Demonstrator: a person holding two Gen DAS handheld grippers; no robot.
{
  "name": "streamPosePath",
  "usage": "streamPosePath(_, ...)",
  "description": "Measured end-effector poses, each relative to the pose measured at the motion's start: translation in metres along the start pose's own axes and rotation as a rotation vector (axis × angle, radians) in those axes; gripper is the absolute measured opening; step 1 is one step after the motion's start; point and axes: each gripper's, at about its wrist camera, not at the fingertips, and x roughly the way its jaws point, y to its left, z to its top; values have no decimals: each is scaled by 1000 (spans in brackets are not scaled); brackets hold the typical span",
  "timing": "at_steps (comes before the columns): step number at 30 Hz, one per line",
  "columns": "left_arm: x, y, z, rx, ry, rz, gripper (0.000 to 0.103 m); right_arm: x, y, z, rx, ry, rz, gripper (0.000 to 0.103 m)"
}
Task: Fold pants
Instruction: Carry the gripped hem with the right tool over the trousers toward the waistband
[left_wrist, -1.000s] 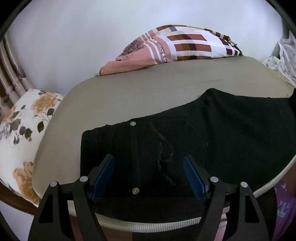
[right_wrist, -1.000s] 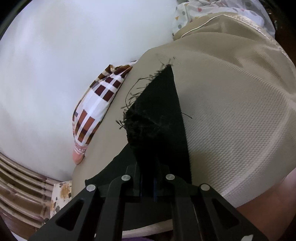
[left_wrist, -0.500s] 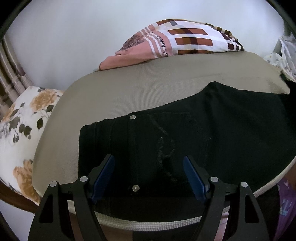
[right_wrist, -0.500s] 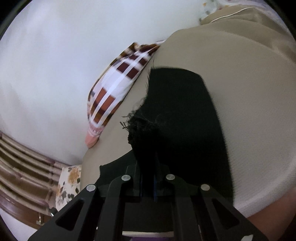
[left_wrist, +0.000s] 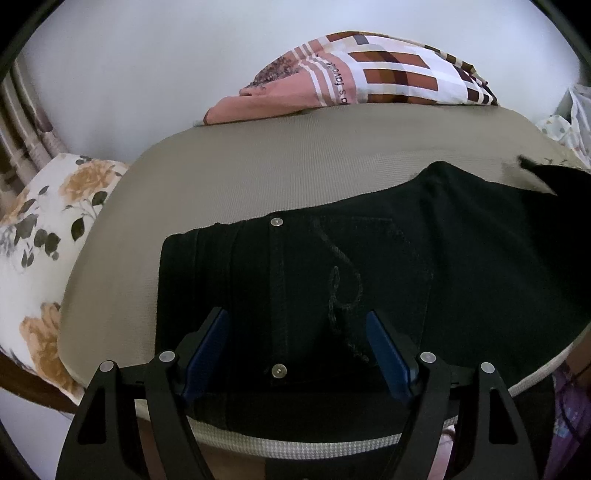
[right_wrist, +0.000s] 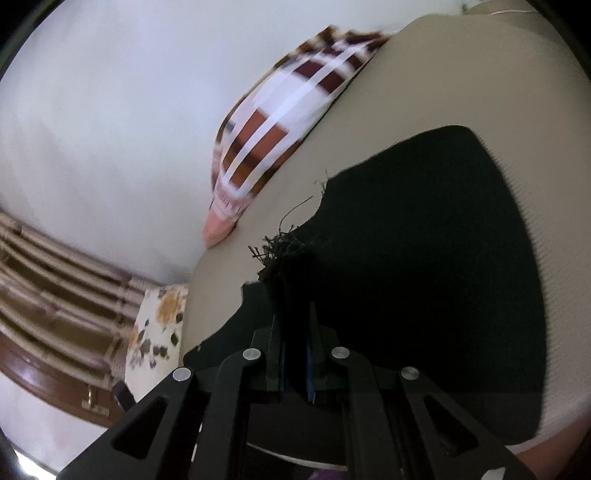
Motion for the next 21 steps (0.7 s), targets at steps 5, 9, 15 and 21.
streamPosePath(5,1,0,-1,2,4,0,77,28,16,-18,-25,70,31,8)
streamPosePath(9,4,-1,-1,-1,17,-5,77,42,27,-32,-46,112,46,8)
streamPosePath(15,7,-2,-3,3,31,-9,77,68,42,-51,-77,179,71,8)
streamPosePath(21,10,-1,-3,2,44,-16,77,84,48,-65,-93,222,74,9)
